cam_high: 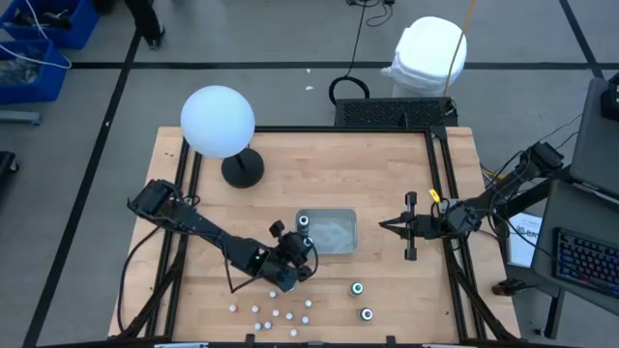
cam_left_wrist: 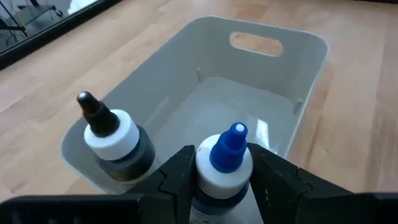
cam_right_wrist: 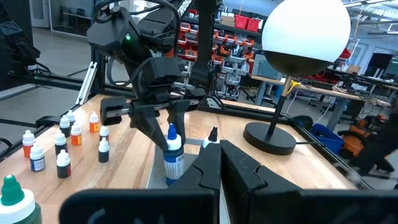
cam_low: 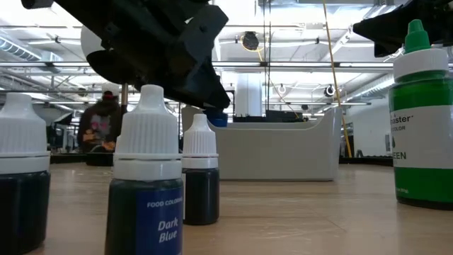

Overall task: Pick & Place food coloring
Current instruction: Put the large blue food coloring bottle into the gray bin

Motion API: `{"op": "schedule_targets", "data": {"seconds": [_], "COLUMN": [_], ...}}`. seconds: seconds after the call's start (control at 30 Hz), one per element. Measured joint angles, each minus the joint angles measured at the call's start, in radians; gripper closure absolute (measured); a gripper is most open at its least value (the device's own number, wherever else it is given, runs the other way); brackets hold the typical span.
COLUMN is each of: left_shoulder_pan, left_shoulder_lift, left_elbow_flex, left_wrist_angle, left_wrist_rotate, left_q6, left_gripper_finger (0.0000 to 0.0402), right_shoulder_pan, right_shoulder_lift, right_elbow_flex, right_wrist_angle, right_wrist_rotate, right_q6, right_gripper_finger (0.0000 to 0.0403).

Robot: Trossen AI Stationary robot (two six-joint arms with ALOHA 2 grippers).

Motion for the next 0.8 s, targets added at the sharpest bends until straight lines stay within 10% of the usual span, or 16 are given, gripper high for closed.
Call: {"op": "schedule_targets", "data": {"seconds": [0.8], "left_shoulder_pan": [0.022], "left_shoulder_lift": [-0.014], "left_elbow_flex": [-0.002], "left_wrist_angle": [-0.040], "left_wrist_rotate": [0.008], "left_q6": [-0.012], "left_gripper_finger": [0.0202], "right_shoulder_pan": [0.000], "right_shoulder_lift": [0.000], "right_elbow_flex": [0.000], "right_wrist_angle": [-0.003], "right_wrist_rotate": [-0.002], "right_q6": [0.004], "right_gripper_finger": [0.0403]}}
